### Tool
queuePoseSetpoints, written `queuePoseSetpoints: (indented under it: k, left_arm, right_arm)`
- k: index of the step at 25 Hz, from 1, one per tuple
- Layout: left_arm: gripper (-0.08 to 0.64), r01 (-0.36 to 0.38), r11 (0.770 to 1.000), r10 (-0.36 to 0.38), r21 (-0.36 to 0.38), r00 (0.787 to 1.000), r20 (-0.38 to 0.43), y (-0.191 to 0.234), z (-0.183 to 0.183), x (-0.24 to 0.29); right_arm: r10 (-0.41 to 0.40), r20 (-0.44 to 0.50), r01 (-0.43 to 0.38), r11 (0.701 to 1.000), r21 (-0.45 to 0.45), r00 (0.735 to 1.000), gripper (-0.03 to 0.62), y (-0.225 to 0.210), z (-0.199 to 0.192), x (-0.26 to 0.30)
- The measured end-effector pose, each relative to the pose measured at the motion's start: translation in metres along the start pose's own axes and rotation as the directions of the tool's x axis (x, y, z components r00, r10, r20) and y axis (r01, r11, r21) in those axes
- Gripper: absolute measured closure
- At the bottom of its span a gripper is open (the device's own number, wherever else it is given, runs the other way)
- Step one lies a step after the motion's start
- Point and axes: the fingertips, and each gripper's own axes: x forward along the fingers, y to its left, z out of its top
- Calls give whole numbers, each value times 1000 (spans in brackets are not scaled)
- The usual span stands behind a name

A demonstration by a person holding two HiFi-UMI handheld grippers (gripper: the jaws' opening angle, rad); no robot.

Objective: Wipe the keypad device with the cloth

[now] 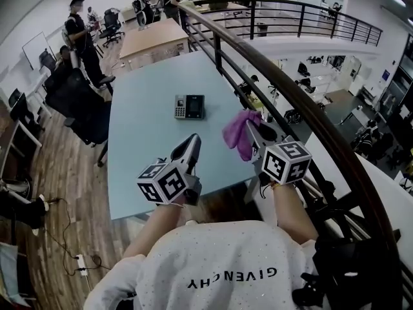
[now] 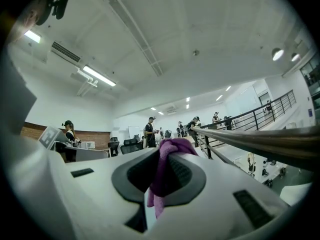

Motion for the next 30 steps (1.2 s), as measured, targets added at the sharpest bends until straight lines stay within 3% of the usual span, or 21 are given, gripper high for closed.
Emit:
queuePoseSetpoints:
  k: [10, 16, 30]
  left_arm:
    - [555, -7, 1000, 6, 12, 1000, 29, -4, 10, 0]
    - [555, -24, 1000, 23, 19, 999, 47, -1, 8, -1]
    - [555, -52, 999, 52, 5, 997, 62, 8, 6, 0]
  right_arm:
    - [-2, -26, 2, 1000, -18, 1000, 568, -2, 2, -1]
    - [5, -25, -4, 999, 37, 1000, 569, -9, -5, -3]
    - [10, -41, -8, 999, 51, 999, 568, -14, -15, 1]
